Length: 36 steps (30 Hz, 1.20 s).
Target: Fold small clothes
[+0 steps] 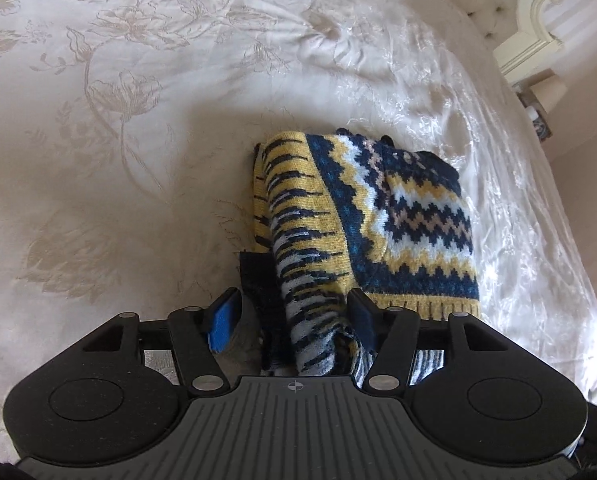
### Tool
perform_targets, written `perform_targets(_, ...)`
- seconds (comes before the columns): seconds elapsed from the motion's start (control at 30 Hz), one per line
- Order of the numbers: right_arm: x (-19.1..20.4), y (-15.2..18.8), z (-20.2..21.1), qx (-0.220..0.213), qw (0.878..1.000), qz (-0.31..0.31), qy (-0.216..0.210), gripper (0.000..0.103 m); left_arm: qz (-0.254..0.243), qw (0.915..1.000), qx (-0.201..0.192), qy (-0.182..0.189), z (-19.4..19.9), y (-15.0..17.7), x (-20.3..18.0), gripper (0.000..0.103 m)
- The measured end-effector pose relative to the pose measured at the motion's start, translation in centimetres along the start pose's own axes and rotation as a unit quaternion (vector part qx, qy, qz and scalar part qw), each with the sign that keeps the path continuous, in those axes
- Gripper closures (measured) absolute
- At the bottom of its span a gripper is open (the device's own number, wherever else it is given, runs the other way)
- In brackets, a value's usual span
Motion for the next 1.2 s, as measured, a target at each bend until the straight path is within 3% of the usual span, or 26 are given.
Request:
perform_targets(0.07, -2.3, -0.8, 1.0, -0.015, 0.999, -0.033, 0.022, 0.028, 0.008, 0.9999, -0.010, 0.006, 0.9, -0.2, 0.2, 0.044)
perform_targets(0.13, -4.9, -1.4, 1.6, -0.026, 0.996, -0.069, 0.039, 0.021, 0.017, 0.9997, -0.015, 0.010, 1.8, -0.1, 0.4, 0.033)
perform_targets(0.33, -10.3, -2.6, 0.8, -0.037, 0.983, -0.166, 0.069, 0.011, 0.036, 0.9992, 0.007, 0.019, 2.8, 2.2, 0.1, 0.031)
perform_targets(0.6, -14.2, -2.8, -2.6, -0.035, 0.960, -0.274, 0.050, 0.010, 0.025, 0.9985, 0.044, 0.022, 1.7, 6.1, -1.1, 0.031)
perform_targets(0.8, -15.4, -2.1, -5.3, -0.012, 0.950, -0.312, 0.019, 0.010, 0.020, 0.9979, 0.060, 0.018, 0.0, 6.8, -1.4, 0.030)
perform_targets(1.0, -15.4, -0.2, -8.0, 0.021, 0.935, -0.354, -0.015, 0.009, 0.023, 0.9957, 0.082, 0.037, -2.2, 7.0, -2.3, 0.021)
perform_targets(1.2, -15.1, 0.3, -8.5, 0.019, 0.918, -0.393, -0.041, 0.003, 0.062, 0.9898, 0.100, 0.080, -3.7, 6.6, -3.3, 0.021)
Point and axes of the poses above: each gripper's, at about its wrist camera, not at the fingertips, and z roughly against the way its jaws point, x to its left, y to its underside, the point moved 10 cm from there along -z, roughly the way its jaws point, and after that the axes turned 14 degrees about -x, right-handed, at the moved point
